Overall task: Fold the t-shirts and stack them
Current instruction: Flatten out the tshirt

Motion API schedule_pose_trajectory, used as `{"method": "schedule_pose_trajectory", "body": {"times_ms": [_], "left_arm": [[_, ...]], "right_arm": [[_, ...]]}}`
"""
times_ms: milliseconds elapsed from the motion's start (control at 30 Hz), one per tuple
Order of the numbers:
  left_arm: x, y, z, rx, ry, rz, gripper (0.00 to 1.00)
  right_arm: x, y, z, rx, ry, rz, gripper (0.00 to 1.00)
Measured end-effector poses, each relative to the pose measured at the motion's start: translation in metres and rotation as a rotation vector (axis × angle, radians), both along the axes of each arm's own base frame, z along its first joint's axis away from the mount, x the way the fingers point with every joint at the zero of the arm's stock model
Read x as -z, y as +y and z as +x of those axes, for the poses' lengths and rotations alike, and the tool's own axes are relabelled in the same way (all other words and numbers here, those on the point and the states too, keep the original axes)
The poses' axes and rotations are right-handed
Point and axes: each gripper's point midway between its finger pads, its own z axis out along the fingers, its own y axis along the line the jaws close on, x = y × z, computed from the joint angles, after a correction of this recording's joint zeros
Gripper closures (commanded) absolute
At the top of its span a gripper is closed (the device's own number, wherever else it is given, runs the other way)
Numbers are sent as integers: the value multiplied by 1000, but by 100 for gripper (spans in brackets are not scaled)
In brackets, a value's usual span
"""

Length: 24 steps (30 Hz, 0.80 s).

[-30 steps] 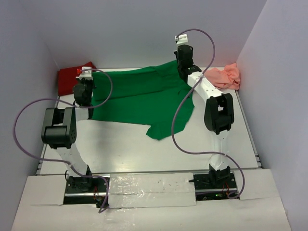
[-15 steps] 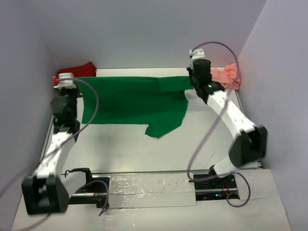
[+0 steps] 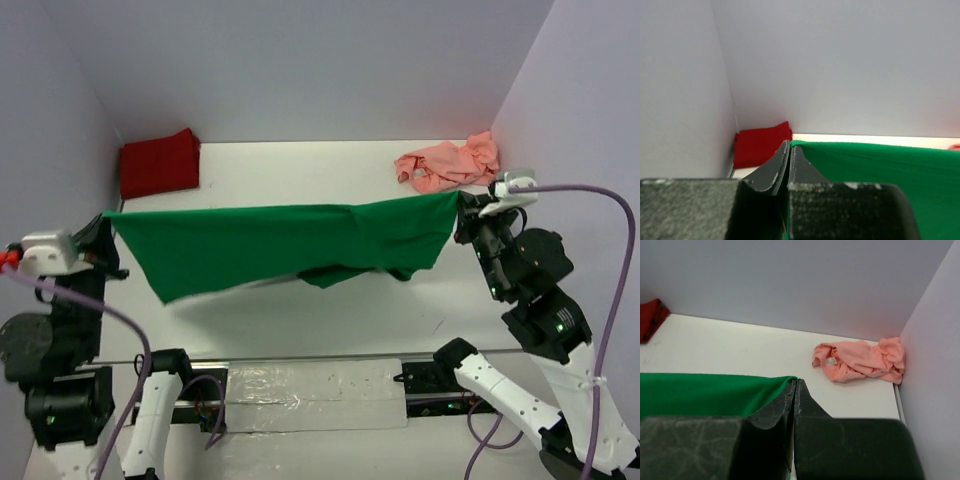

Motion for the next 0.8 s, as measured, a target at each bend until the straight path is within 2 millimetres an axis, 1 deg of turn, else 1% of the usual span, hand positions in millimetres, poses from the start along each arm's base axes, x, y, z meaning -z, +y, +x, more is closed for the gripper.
{"method": "schedule_pose_trajectory", "body": {"times_ms": [67, 167, 267, 333, 367, 433, 533, 567, 667, 733, 800], "left_arm": [[-11, -5, -27, 17, -1, -5, 100], [-35, -13, -71, 44, -55, -4, 100], [-51, -18, -110, 56, -101, 0, 100], [-57, -23, -129, 65, -115, 6, 100], [-57, -24, -134, 69, -111, 8, 100], [-51, -26, -140, 78, -86, 9, 100], [-38, -29, -139, 92, -4, 2, 100], [-38, -30, -140, 99, 17, 0, 100], [-52, -35, -146, 124, 29, 3, 100], [-67, -39, -154, 142, 1, 10, 100], [-76, -44, -165, 161, -28, 18, 100]], "right_arm": [[5, -5, -12, -10, 0, 0, 100], [8, -10, -30, -38, -14, 5, 100], [4, -16, -50, -70, -43, 16, 100], [0, -19, -59, -80, -52, 20, 100], [0, -19, -62, -88, -55, 23, 100], [4, -18, -66, -103, -42, 20, 100], [15, -16, -68, -119, 1, 7, 100], [19, -16, -69, -121, 13, 3, 100], [24, -18, -73, -119, 28, 1, 100], [27, -19, -75, -119, 27, 5, 100], [32, -25, -82, -97, 21, 16, 100]]}}
